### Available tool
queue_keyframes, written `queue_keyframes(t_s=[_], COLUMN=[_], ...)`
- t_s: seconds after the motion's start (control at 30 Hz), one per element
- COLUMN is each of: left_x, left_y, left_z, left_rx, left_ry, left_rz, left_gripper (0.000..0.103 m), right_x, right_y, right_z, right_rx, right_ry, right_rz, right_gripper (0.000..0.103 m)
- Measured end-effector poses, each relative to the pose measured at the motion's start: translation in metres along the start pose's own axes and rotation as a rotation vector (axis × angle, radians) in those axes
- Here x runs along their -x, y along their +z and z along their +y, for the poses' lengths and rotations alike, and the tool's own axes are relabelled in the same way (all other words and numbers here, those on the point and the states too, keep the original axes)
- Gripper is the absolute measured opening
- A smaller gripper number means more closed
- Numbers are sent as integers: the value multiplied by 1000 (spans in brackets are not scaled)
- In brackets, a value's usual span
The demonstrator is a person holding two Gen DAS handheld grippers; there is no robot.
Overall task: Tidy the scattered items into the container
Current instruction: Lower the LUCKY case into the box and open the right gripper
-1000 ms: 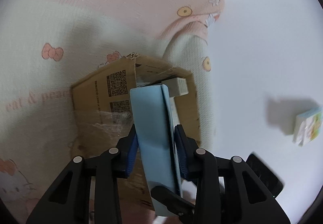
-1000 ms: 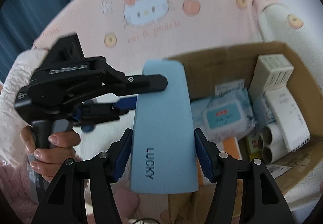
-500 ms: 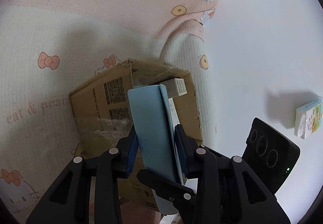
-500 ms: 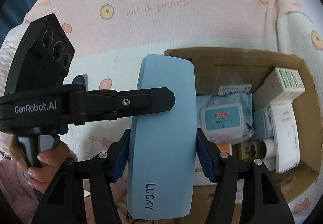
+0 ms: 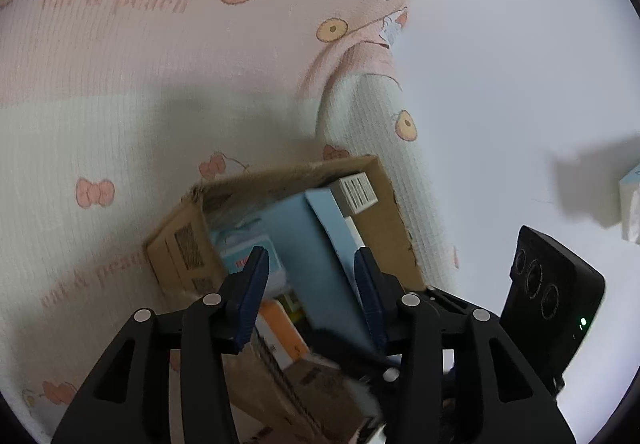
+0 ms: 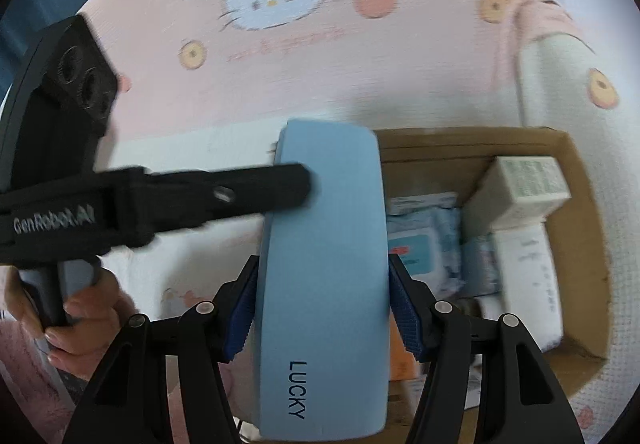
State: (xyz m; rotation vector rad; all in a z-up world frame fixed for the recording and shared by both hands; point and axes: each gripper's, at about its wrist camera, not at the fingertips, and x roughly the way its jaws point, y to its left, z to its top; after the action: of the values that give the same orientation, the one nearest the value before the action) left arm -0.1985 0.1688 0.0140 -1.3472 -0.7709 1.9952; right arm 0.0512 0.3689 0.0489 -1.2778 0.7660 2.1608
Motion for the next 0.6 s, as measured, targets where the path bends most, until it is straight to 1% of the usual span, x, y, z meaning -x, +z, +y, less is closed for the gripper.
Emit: queue_keyframes(t_s=[0.07,0.17,0.2,0.33,0.47,0.53,0.57,0.6], left_x=[-6,-17,-21,-32,-33,-32,-31,-30], left_y=[2,3,2,1,4,5,6,7], left_z=[-4,-9,-10,-11,-11,-12,-13,-14], left_rx=[-27,-55,-65,-78,-80,-102,-110,-118], left_ry=[59,97,100,114,144,179,191,201], left_rz=[6,23,31,62,43,29,24,20], left_gripper=[50,50,50,50,50,50,50,50], right_x=[-1,-15,-22,-55,-79,-83,-88,-94], right_y=[0,-3,-5,-7,-2,0,0,0], right_z=[-16,-31,-33,-42,-44,-43,-42,-41], right_rx=[-32,-44,-39,-52,-81,-100,-102,-92], right_ry=[-14,-70,-74,-26,33,60,87,117], right_rz=[7,56,83,185,254,271,301,353], right_gripper=[58,58,58,58,58,59,59,59])
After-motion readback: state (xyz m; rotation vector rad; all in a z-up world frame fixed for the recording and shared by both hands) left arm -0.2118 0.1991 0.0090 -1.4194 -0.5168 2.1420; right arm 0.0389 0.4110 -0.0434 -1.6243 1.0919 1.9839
